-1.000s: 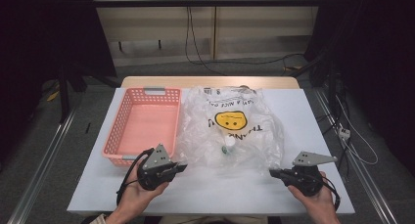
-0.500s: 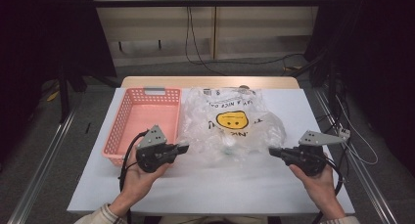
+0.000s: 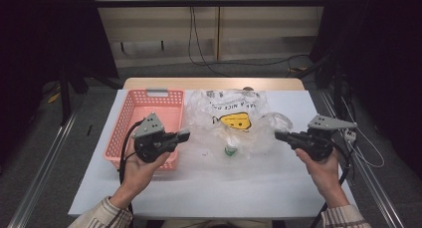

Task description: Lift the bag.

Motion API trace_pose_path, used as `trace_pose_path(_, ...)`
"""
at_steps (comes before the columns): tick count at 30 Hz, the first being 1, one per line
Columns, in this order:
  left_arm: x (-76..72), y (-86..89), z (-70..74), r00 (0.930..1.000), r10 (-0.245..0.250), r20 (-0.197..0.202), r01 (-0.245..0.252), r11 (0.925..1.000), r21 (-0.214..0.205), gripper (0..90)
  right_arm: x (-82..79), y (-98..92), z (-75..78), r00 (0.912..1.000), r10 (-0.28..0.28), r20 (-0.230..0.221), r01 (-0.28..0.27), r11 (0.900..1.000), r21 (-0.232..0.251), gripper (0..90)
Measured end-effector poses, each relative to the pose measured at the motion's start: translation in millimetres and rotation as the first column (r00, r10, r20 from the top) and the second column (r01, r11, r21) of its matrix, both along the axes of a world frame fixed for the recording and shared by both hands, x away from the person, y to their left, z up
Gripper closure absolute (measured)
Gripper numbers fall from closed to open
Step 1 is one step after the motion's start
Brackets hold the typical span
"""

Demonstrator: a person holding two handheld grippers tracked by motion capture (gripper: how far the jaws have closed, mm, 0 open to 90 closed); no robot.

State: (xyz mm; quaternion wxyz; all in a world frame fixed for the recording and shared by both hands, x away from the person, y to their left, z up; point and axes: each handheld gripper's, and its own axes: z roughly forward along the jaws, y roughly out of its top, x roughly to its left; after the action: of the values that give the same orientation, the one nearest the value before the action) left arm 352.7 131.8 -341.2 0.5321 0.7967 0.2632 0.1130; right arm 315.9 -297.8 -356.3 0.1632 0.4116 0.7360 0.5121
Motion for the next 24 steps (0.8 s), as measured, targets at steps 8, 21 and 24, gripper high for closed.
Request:
trace_pose_path(8,9.7,3.1,12.9,0.9993,0.033,0.017,-0.032,0.9979,-0.055,88.8,8.7,-5.2,21.2,0.9981,-0.021,0.058,0.020,0.9997,0.015,90.0)
trace_pose_path(21,18.7,9.5,33.2,0.9956,0.080,0.049,-0.074,0.9919,-0.103,88.8,24.5,-10.1,35.8,0.9956,-0.046,0.081,0.044,0.9986,0.030,90.0)
trace_pose_path(24,21.2,9.1,41.7,0.9944,0.082,0.067,-0.074,0.9896,-0.123,88.8,27.5,-10.6,44.1,0.9943,-0.038,0.100,0.035,0.9989,0.031,90.0)
